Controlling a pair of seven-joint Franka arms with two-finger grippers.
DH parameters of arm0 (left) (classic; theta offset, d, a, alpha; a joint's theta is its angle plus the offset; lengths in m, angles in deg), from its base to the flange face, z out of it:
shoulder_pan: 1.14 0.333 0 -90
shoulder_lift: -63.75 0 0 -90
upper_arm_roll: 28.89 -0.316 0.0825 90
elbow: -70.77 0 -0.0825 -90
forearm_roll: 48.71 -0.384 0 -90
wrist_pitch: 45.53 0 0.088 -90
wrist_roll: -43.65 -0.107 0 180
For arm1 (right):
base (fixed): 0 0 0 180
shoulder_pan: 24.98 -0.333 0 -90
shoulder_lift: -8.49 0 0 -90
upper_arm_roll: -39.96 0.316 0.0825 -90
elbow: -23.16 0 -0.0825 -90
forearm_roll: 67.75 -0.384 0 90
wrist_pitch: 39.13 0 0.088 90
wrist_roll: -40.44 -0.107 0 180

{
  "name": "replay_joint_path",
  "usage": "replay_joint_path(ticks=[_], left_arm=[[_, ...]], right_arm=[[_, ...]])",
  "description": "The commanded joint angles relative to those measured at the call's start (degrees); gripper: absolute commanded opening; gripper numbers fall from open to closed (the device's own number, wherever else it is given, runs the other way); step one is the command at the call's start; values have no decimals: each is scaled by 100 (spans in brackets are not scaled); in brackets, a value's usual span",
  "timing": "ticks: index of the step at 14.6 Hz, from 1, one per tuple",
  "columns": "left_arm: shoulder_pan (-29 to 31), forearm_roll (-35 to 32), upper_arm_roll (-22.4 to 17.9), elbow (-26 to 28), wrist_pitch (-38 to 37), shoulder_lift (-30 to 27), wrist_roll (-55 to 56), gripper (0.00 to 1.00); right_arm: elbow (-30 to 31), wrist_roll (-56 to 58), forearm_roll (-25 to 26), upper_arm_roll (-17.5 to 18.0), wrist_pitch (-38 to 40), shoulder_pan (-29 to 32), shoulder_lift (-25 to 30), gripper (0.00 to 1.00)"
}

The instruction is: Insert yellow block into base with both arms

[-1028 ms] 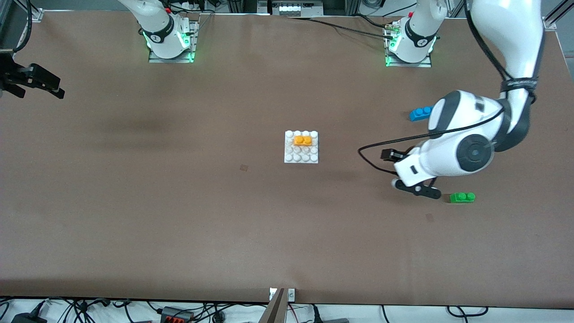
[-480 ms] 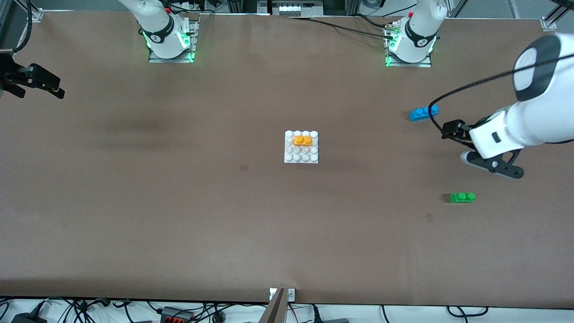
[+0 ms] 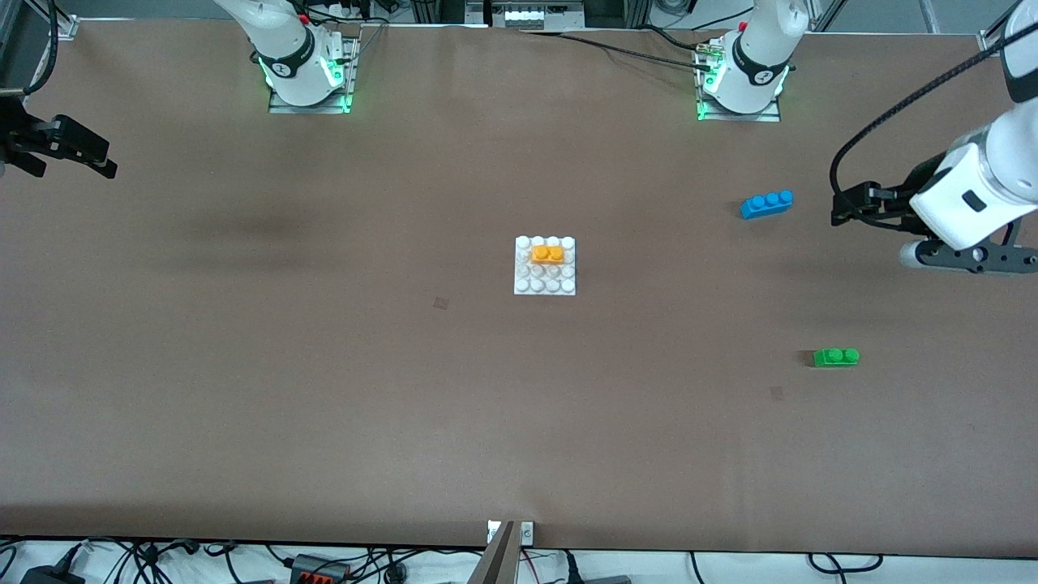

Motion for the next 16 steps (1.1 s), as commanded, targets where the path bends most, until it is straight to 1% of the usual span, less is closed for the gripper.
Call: replay_joint_path(ticks=[1, 2, 5, 9, 11, 16], left_arm=[[-54, -78, 143, 775, 260, -522, 391, 100], [-28, -70, 135, 926, 375, -602, 356, 100], [-62, -78, 135, 901, 324, -576, -126, 100], [-54, -61, 135, 892, 341, -559, -233, 100], [-36, -61, 117, 892, 516, -541, -689, 100], [-36, -52, 91, 892, 491, -524, -963, 100]], right_arm=[[-111, -74, -91, 20, 92, 11, -40, 100], [-120, -74, -100, 20, 92, 11, -40, 100], [-111, -74, -100, 20, 92, 11, -40, 100], [-120, -74, -100, 20, 92, 2, -40, 100], [-111, -74, -100, 20, 92, 11, -40, 100], [-120, -74, -100, 38, 92, -7, -40, 100]])
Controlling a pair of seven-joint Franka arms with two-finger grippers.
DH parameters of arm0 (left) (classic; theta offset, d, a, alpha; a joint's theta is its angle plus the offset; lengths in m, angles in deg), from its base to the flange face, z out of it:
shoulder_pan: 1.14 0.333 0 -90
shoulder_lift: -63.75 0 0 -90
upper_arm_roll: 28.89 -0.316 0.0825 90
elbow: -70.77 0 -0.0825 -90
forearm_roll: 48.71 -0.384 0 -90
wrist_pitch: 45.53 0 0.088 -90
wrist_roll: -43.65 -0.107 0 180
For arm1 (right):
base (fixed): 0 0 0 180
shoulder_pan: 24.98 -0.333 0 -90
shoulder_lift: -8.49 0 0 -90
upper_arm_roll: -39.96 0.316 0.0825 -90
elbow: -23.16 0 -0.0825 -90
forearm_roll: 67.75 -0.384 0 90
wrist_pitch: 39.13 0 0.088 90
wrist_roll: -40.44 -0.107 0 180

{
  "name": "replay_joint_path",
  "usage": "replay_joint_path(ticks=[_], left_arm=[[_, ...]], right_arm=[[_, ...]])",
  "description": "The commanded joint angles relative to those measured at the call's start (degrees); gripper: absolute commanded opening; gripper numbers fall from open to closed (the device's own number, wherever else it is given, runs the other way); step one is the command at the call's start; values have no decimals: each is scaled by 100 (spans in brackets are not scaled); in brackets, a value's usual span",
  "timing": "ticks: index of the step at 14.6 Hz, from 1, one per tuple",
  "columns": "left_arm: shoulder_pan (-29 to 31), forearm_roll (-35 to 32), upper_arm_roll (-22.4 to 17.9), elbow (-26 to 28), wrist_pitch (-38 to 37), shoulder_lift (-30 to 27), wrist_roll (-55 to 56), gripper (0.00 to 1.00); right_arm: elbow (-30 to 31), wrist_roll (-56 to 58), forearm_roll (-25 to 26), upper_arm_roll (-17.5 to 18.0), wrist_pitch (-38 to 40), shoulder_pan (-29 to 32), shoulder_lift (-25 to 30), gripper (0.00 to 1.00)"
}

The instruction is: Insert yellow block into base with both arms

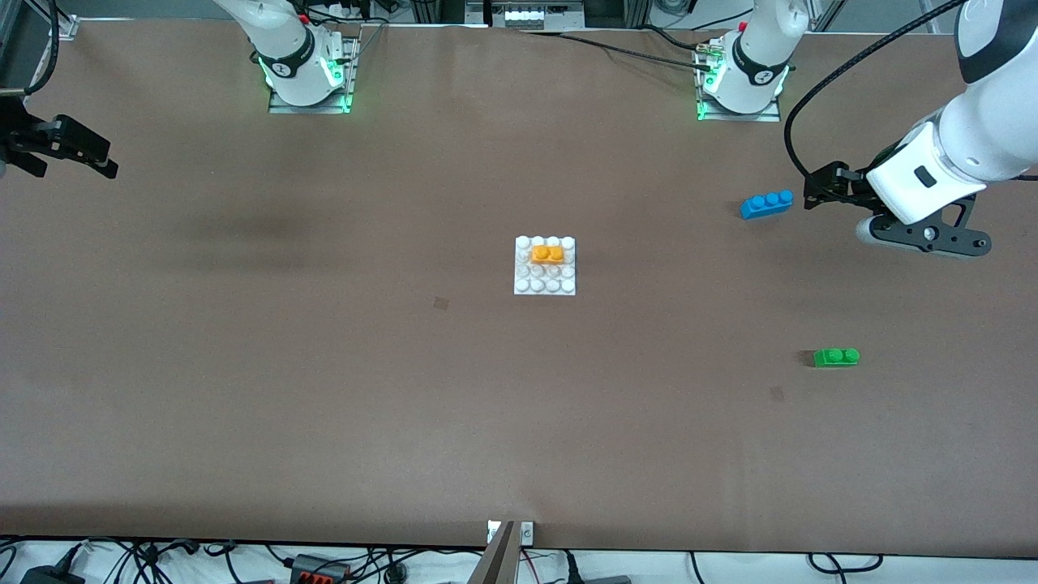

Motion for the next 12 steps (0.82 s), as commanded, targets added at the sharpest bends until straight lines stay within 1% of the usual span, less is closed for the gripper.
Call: replay_joint_path(ticks=[1, 12], left_arm=[[17, -50, -15, 148, 49, -138, -221, 100], [44, -50, -24, 95, 40, -121, -238, 100]], right_arm=[[-111, -74, -93, 22, 92, -2, -40, 100], [-111, -74, -93, 22, 92, -2, -40, 100]])
